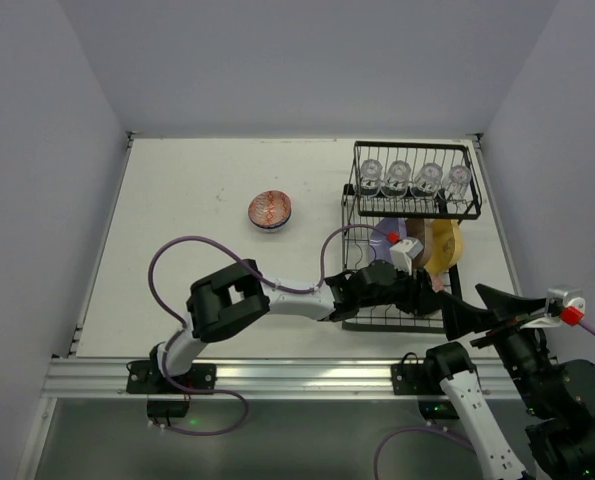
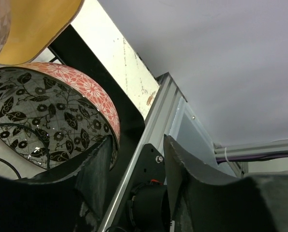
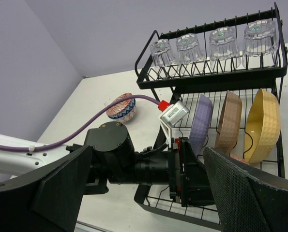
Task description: Unload the mixed dishes from the dish rack
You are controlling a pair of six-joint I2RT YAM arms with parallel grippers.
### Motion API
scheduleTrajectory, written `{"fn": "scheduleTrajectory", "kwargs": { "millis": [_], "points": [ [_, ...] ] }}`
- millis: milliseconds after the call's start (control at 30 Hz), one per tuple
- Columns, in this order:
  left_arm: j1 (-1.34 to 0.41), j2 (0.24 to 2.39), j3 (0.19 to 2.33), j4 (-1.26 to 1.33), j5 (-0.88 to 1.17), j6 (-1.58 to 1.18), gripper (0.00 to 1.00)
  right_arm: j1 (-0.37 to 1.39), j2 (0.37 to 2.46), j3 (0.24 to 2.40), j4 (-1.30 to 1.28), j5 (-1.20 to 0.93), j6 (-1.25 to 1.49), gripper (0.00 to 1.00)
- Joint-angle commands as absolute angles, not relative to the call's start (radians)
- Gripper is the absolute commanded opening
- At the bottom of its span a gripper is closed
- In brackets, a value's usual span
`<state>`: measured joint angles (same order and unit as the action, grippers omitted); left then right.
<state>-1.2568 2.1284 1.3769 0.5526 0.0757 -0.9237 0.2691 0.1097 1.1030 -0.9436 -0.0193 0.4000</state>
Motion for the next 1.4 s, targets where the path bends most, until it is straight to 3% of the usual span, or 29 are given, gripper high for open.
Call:
{"fn": "scheduleTrajectory", "kwargs": {
  "millis": [0,100,167,700,833,967,1367],
  "points": [
    [-1.247,2.149,1.422,0.569,0.081,-0.917,0.49,0.27,0.098,1.121,-0.934,-0.046,0.391,0.99],
    [-1.236,2.16,1.427,0.58,0.086,-0.917,0.48,0.272,0.103,1.12,-0.933,-0.046,0.388,0.99],
    [-1.23,2.166,1.427,0.591,0.089,-0.92,0.39,0.271,0.106,1.118,-0.931,-0.046,0.387,0.99],
    [-1.212,2.207,1.437,0.664,0.146,-0.933,0.29,0.27,0.123,1.118,-0.93,-0.054,0.382,0.99],
    [-1.212,2.215,1.445,0.663,0.147,-0.936,0.19,0.271,0.123,1.117,-0.93,-0.055,0.383,0.99],
    [-1.21,2.215,1.445,0.667,0.153,-0.942,0.03,0.271,0.124,1.121,-0.933,-0.055,0.383,0.99],
    [-1.21,2.212,1.436,0.724,0.16,-0.98,0.0,0.27,0.12,1.126,-0.931,-0.064,0.388,0.99]
  ]
}}
